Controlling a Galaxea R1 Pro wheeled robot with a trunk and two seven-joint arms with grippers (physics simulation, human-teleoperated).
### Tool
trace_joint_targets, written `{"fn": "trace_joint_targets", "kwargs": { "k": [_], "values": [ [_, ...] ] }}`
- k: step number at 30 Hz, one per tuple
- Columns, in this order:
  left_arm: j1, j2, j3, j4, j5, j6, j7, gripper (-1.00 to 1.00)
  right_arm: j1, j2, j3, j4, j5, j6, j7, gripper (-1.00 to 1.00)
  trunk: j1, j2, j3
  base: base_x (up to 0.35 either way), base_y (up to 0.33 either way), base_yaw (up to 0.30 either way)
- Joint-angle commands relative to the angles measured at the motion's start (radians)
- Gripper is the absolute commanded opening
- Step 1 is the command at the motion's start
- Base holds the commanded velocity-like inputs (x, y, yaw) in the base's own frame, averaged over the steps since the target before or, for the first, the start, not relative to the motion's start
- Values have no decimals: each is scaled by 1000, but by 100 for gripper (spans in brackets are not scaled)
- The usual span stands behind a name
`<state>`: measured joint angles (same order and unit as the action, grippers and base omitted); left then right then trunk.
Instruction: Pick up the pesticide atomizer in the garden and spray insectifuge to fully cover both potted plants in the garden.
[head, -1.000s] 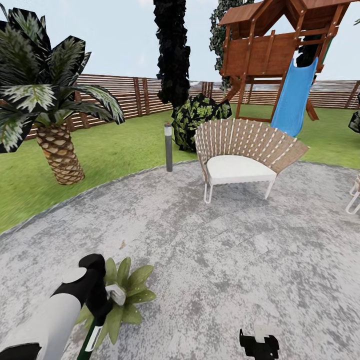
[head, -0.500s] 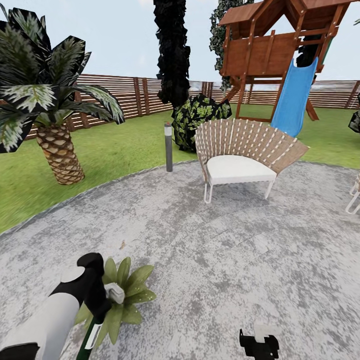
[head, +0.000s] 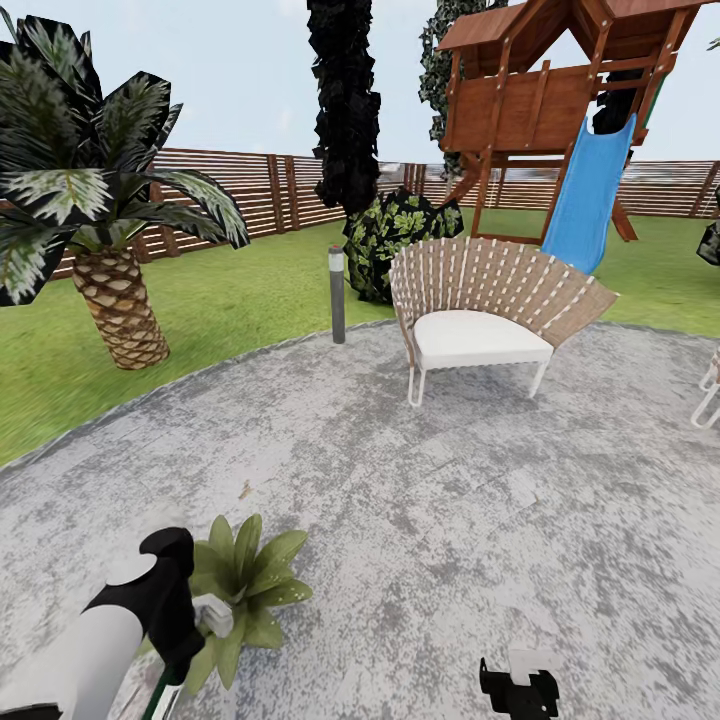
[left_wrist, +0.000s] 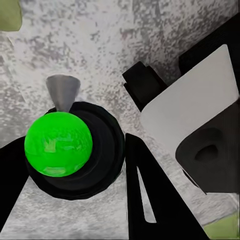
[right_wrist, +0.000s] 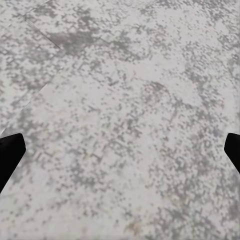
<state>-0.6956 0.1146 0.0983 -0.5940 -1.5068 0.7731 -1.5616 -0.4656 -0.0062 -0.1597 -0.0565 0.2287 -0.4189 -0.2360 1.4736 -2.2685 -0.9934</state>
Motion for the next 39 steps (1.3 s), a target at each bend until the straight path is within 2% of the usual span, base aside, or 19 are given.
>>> {"fn": "trace_joint_targets", "kwargs": {
  "k": [1,8,12,15,19,26,31,35,39],
  "values": [
    [1,-1,6,0,-10,11,-9,-100,-1,0,-8,1,11,-3,-3,100,0,0,-1,0,0,0],
    [-10,-17,5,-16,-10,14,-9,-100,-1,-1,-8,1,11,-3,-3,100,0,0,-1,15,0,0],
    [-12,-51,4,-25,-11,15,-9,-100,-1,-1,-8,1,11,-3,-3,100,0,0,-1,201,0,0],
    [-6,-63,3,-27,-13,13,-9,-100,-1,-1,-8,1,11,-3,-3,100,0,0,-1,39,0,0],
    [1,-64,2,-22,-13,11,-9,-100,-1,-1,-8,1,11,-3,-3,100,0,0,-1,5,0,0],
    [4,-51,12,-24,-10,11,-9,-100,-1,-1,-8,1,11,-3,-3,100,0,0,-1,0,0,0],
    [-15,-58,11,-28,-11,16,-9,-100,-1,-1,-8,1,11,-3,-3,100,0,0,-1,0,0,0],
    [-64,-65,8,-29,-12,18,-9,-100,-1,-1,-8,1,11,-3,-3,100,0,0,-1,0,0,0],
    [-66,-64,2,-27,-20,16,-9,-100,-1,-1,-8,1,11,-4,-3,100,0,0,-1,0,0,0]
  ]
}}
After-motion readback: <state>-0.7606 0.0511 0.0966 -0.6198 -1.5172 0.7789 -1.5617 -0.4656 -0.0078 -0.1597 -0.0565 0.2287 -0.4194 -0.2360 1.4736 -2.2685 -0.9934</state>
